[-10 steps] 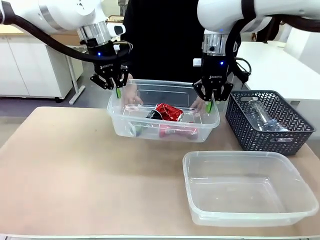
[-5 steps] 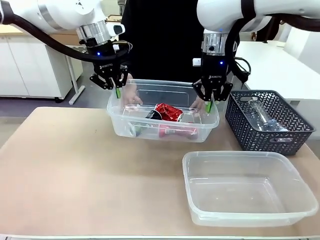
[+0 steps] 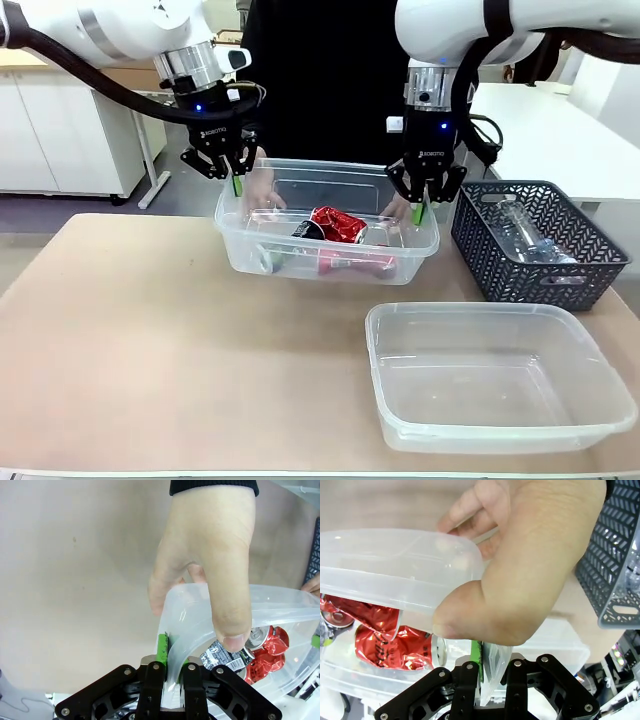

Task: Sort the waste into each basket.
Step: Release the Organizing box you were holding.

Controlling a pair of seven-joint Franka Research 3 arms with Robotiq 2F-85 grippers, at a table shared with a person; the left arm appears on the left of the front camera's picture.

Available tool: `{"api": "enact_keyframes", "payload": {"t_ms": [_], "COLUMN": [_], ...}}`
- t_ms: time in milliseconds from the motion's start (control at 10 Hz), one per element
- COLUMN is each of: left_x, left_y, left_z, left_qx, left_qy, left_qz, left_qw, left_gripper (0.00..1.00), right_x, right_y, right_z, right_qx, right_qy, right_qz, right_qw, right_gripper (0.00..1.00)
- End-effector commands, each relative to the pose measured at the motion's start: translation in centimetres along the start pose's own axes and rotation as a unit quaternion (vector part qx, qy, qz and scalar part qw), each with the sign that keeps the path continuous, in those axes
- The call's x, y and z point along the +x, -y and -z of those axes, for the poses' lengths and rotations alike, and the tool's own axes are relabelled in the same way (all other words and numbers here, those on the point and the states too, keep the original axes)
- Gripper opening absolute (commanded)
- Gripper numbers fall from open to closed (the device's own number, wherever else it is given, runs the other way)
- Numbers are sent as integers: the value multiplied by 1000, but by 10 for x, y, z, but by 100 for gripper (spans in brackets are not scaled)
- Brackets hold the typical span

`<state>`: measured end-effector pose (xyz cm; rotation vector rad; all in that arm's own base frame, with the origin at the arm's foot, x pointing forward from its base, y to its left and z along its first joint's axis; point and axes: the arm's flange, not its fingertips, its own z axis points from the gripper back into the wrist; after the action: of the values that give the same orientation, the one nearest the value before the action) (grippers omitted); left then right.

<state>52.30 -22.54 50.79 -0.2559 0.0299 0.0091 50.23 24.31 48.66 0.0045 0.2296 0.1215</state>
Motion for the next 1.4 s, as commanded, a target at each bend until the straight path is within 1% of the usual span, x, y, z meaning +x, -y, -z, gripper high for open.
{"api": "enact_keyframes", "payload": {"t_ms": [0,100,200,300,400,500,700,800,900,1300], "left_x": [-3,0,1,1,1,1,1,1,1,1], "left_y": [1,0,2,2,2,2,2,2,2,2], "left_z": [-2,0,0,0,0,0,0,0,0,0], "left_qx": [-4,0,5,5,5,5,5,5,5,5], "left_qy": [13,0,0,0,0,0,0,0,0,0], "left_qz": [-4,0,-1,-1,-1,-1,-1,-1,-1,-1], "left_qw": [1000,1000,1000,1000,1000,1000,1000,1000,1000,1000], "left_gripper": [6,49,64,100,100,79,100,100,100,100], "right_x": [-5,0,-1,-1,-1,-1,-1,-1,-1,-1], "right_y": [-3,0,1,1,1,1,1,1,1,1], "right_z": [-2,0,2,2,2,2,2,2,2,2], "right_qx": [0,0,9,9,9,9,9,9,9,9], "right_qy": [3,0,7,7,7,7,7,7,7,7], "right_qz": [-4,0,-2,-2,-2,-2,-2,-2,-2,-2], "right_qw": [1000,1000,1000,1000,1000,1000,1000,1000,1000,1000], "right_gripper": [5,17,49,61,93,100,100,93,100,100]}}
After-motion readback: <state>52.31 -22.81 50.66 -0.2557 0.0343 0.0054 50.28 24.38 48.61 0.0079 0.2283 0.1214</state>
